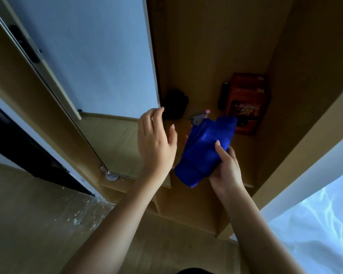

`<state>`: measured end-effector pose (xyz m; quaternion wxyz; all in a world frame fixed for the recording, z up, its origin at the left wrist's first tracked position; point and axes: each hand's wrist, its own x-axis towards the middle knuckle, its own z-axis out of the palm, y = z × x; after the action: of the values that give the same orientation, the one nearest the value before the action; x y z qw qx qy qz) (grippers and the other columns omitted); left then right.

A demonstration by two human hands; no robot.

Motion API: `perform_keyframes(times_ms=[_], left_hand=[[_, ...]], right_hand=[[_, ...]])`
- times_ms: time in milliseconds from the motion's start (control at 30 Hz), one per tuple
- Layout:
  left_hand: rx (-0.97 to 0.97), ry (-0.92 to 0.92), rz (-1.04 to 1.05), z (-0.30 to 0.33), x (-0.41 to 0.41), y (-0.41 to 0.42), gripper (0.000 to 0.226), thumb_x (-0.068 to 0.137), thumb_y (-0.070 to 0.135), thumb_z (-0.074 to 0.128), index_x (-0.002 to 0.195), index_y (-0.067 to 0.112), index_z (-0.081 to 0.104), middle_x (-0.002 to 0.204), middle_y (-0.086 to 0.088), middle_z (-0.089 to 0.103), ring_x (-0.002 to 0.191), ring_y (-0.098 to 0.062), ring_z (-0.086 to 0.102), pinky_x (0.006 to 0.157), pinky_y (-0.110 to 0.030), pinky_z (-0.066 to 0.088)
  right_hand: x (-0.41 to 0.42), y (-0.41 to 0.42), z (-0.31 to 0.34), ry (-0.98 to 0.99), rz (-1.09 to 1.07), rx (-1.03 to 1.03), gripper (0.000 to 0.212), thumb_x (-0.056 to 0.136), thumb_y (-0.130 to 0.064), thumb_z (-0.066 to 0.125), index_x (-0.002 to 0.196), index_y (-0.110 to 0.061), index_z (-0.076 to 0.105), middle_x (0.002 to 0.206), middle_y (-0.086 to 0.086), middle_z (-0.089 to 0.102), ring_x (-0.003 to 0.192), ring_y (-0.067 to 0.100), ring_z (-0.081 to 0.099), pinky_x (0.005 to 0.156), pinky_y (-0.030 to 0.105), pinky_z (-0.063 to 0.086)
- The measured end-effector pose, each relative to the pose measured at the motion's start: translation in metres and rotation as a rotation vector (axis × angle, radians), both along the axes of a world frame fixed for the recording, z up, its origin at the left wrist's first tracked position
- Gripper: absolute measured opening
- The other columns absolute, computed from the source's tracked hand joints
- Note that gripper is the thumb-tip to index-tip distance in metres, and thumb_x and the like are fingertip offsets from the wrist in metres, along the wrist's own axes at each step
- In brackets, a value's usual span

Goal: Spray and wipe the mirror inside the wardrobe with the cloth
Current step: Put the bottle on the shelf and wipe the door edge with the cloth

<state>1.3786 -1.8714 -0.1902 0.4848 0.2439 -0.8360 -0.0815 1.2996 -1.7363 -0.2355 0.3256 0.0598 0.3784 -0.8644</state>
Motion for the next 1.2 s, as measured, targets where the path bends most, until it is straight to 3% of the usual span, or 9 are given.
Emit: perform_keyframes(times_ms=[133,300,400,533,667,733,867,1067,1200], left_hand=[[-0.306,-0.092,0.085,0.011,-0.019,-0.02,0.062,0.09,0.017,0.064,0.144,0.001,0.037,0.15,-0.018,0.038,0.141,-0.029,0.03,0.116,-0.05,0.027],[-0.404,-0.16,0.181,0.026,-0.039,-0.038,0.073,0.091,0.019,0.063,0.15,0.004,0.023,0.156,-0.015,0.026,0.145,-0.027,0.022,0.119,-0.043,0.013],[-0.434,-0.165,0.215,0.027,-0.047,-0.043,0.076,0.09,0.013,0.065,0.15,0.004,0.021,0.157,-0.014,0.026,0.145,-0.027,0.023,0.118,-0.043,0.013],[-0.478,-0.164,0.251,0.024,-0.05,-0.05,0.076,0.088,0.004,0.061,0.151,0.003,0.017,0.157,-0.014,0.026,0.145,-0.027,0.023,0.118,-0.042,0.01],[-0.525,-0.158,0.263,0.021,-0.052,-0.055,0.073,0.089,0.002,0.059,0.15,0.003,0.019,0.156,-0.014,0.028,0.144,-0.026,0.018,0.119,-0.042,0.009],[-0.539,-0.158,0.254,0.021,-0.051,-0.057,0.07,0.09,0.001,0.056,0.15,0.004,0.02,0.156,-0.014,0.028,0.144,-0.026,0.016,0.119,-0.041,0.009],[-0.576,-0.176,0.26,0.021,-0.05,-0.06,0.069,0.091,0.003,0.056,0.151,0.005,0.021,0.156,-0.013,0.027,0.144,-0.026,0.015,0.119,-0.041,0.006],[-0.59,-0.231,0.205,0.021,-0.047,-0.063,0.071,0.089,0.003,0.06,0.151,0.012,0.026,0.158,-0.009,0.021,0.146,-0.028,0.007,0.121,-0.044,-0.001],[-0.628,-0.264,0.137,0.017,-0.039,-0.064,0.076,0.087,0.003,0.063,0.151,0.013,0.024,0.159,-0.007,0.015,0.148,-0.024,0.007,0.121,-0.044,-0.001]], right_hand=[[-0.015,0.0,-0.005,0.013,-0.105,0.16,0.037,0.088,-0.022,0.071,0.12,-0.033,0.056,0.115,-0.005,0.064,0.099,0.022,0.066,0.079,0.05,0.059],[-0.048,-0.006,-0.023,0.001,-0.268,0.437,0.054,0.091,-0.025,0.069,0.139,-0.029,0.045,0.119,-0.008,0.056,0.097,0.023,0.058,0.093,0.056,0.051],[-0.073,-0.013,-0.036,0.037,-0.294,0.665,0.053,0.091,-0.027,0.069,0.139,-0.023,0.047,0.128,0.0,0.058,0.115,0.031,0.057,0.09,0.045,0.049],[-0.103,-0.031,-0.054,0.214,-0.19,1.0,0.052,0.093,-0.03,0.066,0.138,-0.011,0.049,0.131,0.012,0.06,0.115,0.035,0.059,0.089,0.042,0.05],[-0.111,-0.043,-0.078,0.491,-0.006,1.262,0.037,0.1,-0.032,0.054,0.118,0.0,0.054,0.095,0.014,0.061,0.089,0.036,0.063,0.064,0.035,0.045],[-0.109,-0.046,-0.09,0.657,0.123,1.351,0.04,0.104,-0.03,0.045,0.127,0.003,0.046,0.107,0.021,0.06,0.095,0.037,0.061,0.065,0.034,0.042],[-0.107,-0.052,-0.101,0.823,0.108,1.327,0.059,0.098,-0.019,0.049,0.15,-0.007,0.026,0.148,0.019,0.04,0.132,0.036,0.042,0.106,0.048,0.037],[-0.115,-0.056,-0.09,0.784,0.146,1.366,0.033,0.092,-0.009,0.051,0.123,0.002,0.05,0.117,0.026,0.057,0.097,0.039,0.058,0.061,0.03,0.04],[-0.095,-0.077,-0.015,0.764,-0.111,0.979,0.04,0.092,-0.005,0.054,0.131,-0.011,0.05,0.126,0.008,0.056,0.11,0.019,0.058,0.077,0.023,0.045]])
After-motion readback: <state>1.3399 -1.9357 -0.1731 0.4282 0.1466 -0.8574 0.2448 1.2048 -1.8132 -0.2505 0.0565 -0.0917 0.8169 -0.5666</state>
